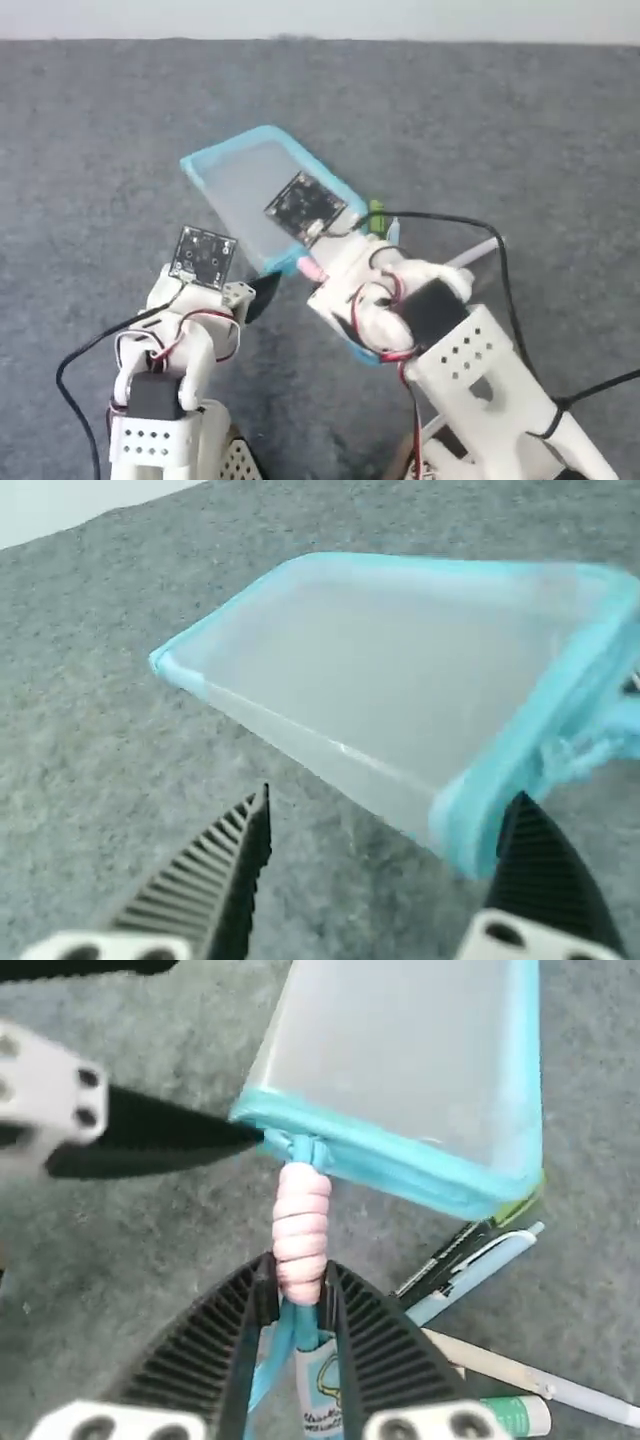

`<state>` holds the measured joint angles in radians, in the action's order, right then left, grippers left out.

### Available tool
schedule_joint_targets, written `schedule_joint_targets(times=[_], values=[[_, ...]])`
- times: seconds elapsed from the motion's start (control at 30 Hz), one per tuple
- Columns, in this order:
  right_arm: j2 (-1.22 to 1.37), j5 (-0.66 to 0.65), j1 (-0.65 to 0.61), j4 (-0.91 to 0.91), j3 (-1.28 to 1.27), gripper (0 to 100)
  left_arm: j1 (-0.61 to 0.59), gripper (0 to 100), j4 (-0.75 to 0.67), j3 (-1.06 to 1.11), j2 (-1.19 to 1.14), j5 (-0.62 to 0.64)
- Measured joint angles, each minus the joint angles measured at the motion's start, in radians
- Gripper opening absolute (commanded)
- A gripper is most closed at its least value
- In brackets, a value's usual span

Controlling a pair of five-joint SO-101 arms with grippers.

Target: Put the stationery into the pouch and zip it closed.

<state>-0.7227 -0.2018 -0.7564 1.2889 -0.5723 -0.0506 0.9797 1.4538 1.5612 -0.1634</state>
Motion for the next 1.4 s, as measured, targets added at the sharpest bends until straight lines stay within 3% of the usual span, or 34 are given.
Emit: schedule_joint_targets(times=[0.6,0.77,1.0,1.27,1.4], values=[[-0.058,-0.029,-0.012,0.078,0.044,0.6,-0.077,32,-0.061,0.063,0.002,-0.018],[-0.058,-0.029,-0.005,0.091,0.044,0.6,-0.077,25,-0.081,0.063,0.002,-0.021],[-0.077,-0.057,-0.003,0.127,0.044,0.6,-0.046,18,-0.262,0.189,0.000,-0.026],[-0.078,-0.060,-0.005,0.124,0.009,0.8,0.006,10,-0.279,0.198,0.000,-0.026],[-0.078,-0.060,-0.005,-0.005,-0.130,0.9,0.009,7,-0.278,0.198,0.000,-0.026]])
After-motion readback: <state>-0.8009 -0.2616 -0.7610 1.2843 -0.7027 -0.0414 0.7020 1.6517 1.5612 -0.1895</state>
